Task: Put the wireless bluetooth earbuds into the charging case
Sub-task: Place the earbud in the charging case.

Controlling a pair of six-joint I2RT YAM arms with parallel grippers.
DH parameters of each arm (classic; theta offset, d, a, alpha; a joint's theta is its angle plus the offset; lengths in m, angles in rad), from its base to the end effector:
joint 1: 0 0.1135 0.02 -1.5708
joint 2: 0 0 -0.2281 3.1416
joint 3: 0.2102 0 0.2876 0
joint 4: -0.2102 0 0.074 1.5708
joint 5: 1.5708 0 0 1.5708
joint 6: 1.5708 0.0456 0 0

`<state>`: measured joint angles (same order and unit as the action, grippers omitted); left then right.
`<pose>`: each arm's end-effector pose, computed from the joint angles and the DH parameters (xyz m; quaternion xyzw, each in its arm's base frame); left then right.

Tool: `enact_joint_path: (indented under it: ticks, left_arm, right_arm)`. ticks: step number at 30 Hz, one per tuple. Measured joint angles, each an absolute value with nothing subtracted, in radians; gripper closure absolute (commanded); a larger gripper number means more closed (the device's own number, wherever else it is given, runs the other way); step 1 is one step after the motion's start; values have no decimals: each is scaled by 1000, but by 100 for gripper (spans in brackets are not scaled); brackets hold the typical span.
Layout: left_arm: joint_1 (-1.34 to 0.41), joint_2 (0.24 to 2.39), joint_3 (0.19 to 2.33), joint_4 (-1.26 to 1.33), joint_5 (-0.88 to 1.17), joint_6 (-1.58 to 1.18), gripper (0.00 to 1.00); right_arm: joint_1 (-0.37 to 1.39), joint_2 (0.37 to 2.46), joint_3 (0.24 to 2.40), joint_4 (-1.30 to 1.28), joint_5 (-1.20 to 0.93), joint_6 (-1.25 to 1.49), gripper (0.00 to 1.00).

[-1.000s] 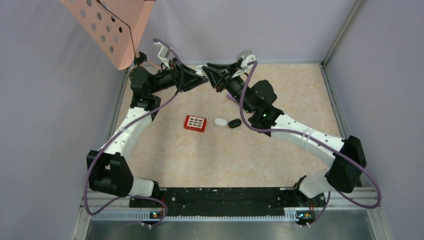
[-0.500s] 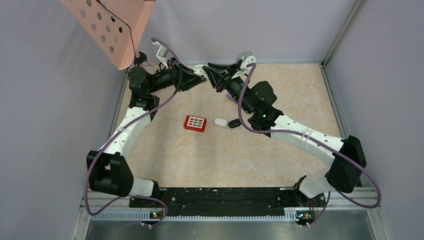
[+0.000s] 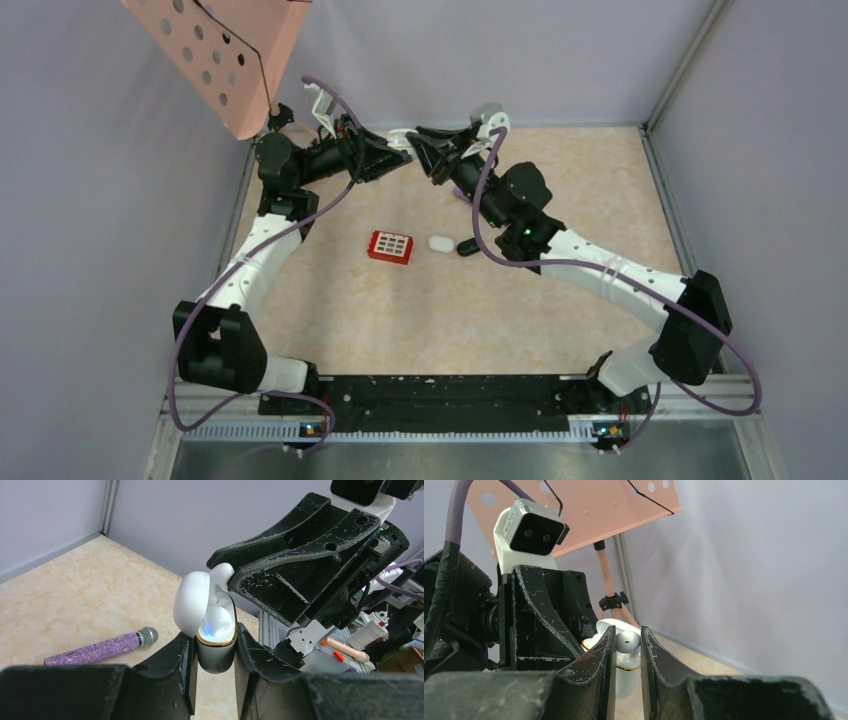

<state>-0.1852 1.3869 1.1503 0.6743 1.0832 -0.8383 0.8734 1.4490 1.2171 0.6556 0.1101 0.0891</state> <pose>0.3387 -0.1044 0.3706 0.2645 0.5751 -0.5953 0.4949 0.2534 0.2946 0.3827 -0.1643 0.5183 0.3618 0.7573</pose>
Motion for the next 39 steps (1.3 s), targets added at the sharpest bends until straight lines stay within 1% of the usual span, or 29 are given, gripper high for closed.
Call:
enact_joint_path:
  ticks: [3,4,7,9,12,14,16,18,20,23,27,32,34,39]
  left_arm:
    - [-185,1387,1150,674,1081,-835,100]
    - [-185,1387,1150,674,1081,-834,100]
    - [-185,1387,1150,673,1081,-828,100]
    - [-184,1387,1150,673,1084,-821,100]
    - [-184,1387,1150,675,1092,-812,100]
    - [-184,1387,1150,679,1100,-807,100]
    - [-184,1387,1150,685,1103,-801,100]
    - [-183,1388,1148,702,1107,-797,100]
    - [-183,1391,1148,724,1110,-794,100]
    - [-186,1404,1148,764,1124,-791,100]
    - [-189,1428,1148,812,1159,-790,100]
    - [-193,1455,1148,857,1203,-787,100]
    - [-195,1458,1148,871,1222,-784,100]
    - [-198,1458,1147,898,1264,-776,100]
  right_arm:
    - [873,1449,1217,649,105,90,100]
    - [873,1449,1217,644,103,90,97]
    - [873,1449,1217,636,96,89,78]
    - [873,1448,1217,632,94,90,68]
    - [872,1446,1218,615,82,91,56]
    - [871,1446,1221,598,65,91,50]
    - [866,1446,1239,565,34,93,48]
    - [859,1439,1261,519,-2,98,42]
    - [854,1429,1290,462,-35,105,40]
    - [847,1414,1340,370,-80,115,34]
    - [813,1394,1438,230,-124,143,31]
    - [702,1362,1550,104,-166,155,30]
    - [644,1345,1564,70,-234,142,31]
    - [522,1344,1573,-53,-506,95,28]
